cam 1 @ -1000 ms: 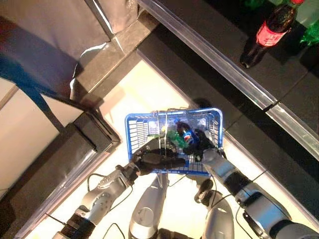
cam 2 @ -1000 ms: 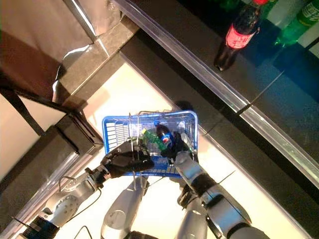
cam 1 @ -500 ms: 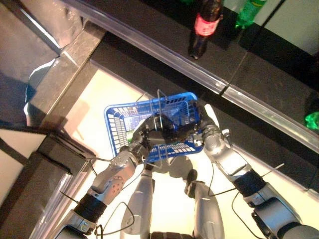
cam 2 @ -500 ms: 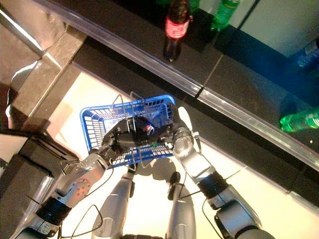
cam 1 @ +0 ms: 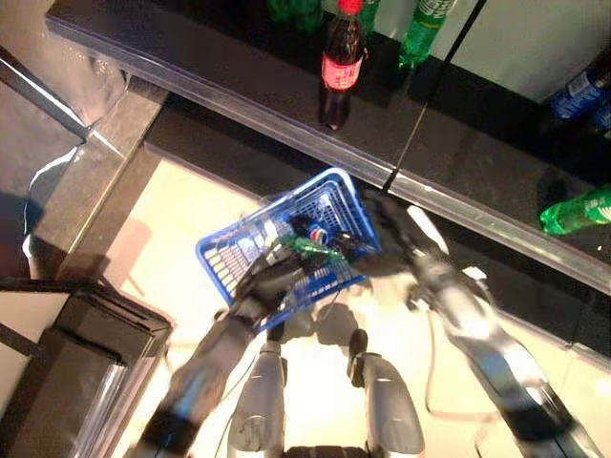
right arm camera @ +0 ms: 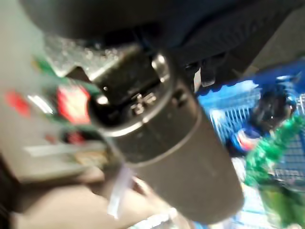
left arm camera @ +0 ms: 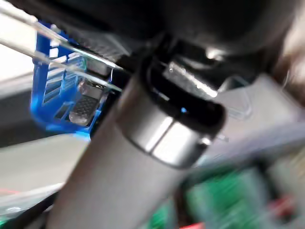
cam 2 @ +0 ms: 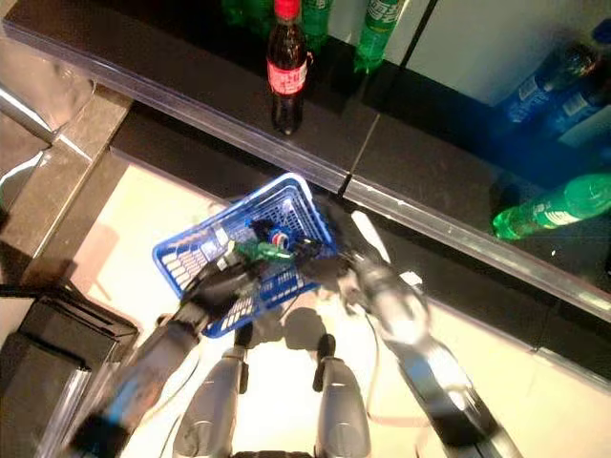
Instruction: Pick up the drink and place into the basket.
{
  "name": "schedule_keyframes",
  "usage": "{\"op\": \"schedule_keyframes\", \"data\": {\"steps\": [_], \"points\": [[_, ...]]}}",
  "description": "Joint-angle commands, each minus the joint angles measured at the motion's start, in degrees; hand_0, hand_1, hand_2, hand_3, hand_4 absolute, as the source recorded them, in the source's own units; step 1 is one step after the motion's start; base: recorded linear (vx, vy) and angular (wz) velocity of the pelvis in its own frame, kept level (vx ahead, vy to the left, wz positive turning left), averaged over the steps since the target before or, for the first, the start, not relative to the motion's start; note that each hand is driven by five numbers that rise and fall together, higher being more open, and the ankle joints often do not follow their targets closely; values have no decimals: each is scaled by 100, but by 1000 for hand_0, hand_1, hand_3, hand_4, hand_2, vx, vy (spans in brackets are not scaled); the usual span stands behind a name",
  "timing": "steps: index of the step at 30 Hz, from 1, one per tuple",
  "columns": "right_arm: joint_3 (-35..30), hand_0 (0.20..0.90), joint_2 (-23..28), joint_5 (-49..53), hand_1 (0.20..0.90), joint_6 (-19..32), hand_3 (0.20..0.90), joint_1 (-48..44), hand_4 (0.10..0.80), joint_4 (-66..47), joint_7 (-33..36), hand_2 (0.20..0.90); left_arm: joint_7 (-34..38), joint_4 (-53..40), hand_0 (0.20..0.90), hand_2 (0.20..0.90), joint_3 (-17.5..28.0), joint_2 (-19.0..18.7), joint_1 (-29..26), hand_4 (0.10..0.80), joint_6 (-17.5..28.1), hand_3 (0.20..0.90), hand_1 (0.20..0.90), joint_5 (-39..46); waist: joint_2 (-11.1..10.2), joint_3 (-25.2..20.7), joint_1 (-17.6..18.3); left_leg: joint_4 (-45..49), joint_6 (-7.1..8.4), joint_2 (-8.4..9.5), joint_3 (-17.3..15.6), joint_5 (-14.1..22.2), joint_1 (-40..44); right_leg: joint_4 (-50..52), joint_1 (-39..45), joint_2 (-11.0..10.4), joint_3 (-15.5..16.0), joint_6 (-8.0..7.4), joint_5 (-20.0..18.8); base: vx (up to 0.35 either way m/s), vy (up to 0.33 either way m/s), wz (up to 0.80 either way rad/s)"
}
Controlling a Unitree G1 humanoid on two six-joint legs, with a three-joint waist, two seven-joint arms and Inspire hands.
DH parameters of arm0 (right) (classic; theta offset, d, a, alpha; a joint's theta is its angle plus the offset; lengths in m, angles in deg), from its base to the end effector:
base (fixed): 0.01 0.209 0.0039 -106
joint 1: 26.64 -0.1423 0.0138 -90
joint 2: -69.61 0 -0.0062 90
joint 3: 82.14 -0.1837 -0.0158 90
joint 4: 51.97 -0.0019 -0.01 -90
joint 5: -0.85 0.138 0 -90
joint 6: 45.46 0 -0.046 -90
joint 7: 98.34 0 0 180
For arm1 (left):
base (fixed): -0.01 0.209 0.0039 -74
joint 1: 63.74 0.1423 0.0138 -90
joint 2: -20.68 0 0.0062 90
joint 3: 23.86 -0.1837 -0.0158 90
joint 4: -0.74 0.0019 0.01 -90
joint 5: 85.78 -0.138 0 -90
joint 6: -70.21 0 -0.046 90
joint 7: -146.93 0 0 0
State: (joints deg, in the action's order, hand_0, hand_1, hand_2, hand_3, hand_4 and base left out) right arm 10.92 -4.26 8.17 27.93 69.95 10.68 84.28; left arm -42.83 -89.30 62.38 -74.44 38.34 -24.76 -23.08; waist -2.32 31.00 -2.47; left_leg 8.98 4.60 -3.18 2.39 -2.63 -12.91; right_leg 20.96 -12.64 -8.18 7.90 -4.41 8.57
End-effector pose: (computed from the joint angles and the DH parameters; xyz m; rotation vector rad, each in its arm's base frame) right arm 0.1756 -0.2073 0.1111 -0.4269 -0.0442 0.0968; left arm 0.1548 0.2132 0.0140 -0.7568 0.2362 -0.1143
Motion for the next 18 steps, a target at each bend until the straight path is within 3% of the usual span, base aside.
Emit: {"op": "schedule_keyframes", "data": {"steps": [1, 5, 10, 18], "points": [[-343, 900, 440, 418, 900, 1009, 900, -261, 800, -224, -336, 900, -2107, -2353, 300, 300, 532, -90, -396, 100, 1309, 200, 300, 784, 88, -836, -171, 193, -329, 52, -163, 347, 369, -575, 388, -143, 0, 15, -504, 40, -52, -2], [-463, 900, 522, 901, 900, 942, 900, -3, 800, -126, -495, 900, -1771, -2193, 300, 300, 586, -135, -178, 100, 1260, 200, 300, 890, 30, -1117, -146, -110, -279, 1, -168, 282, 663, -928, 701, -120, -10, -36, -584, 70, -44, 2], [-395, 900, 258, 1658, 900, 891, 900, 387, 800, 343, -804, 900, -1332, -1534, 300, 300, 543, -129, 23, 100, 1292, 200, 300, 665, -40, -1620, -77, -491, -194, -72, -262, 198, 1020, -1381, 1038, -116, -84, -150, -772, 67, -58, -4], [-120, 900, -306, 1886, 900, 553, 900, 879, 800, 1623, -1052, 900, -823, 157, 300, 300, 585, 49, 351, 100, 1242, 200, 300, 7, -78, -2312, 54, -1102, -69, -221, -507, 90, 1521, -2050, 1475, -143, -165, -297, -1026, 55, -38, -8]]}}
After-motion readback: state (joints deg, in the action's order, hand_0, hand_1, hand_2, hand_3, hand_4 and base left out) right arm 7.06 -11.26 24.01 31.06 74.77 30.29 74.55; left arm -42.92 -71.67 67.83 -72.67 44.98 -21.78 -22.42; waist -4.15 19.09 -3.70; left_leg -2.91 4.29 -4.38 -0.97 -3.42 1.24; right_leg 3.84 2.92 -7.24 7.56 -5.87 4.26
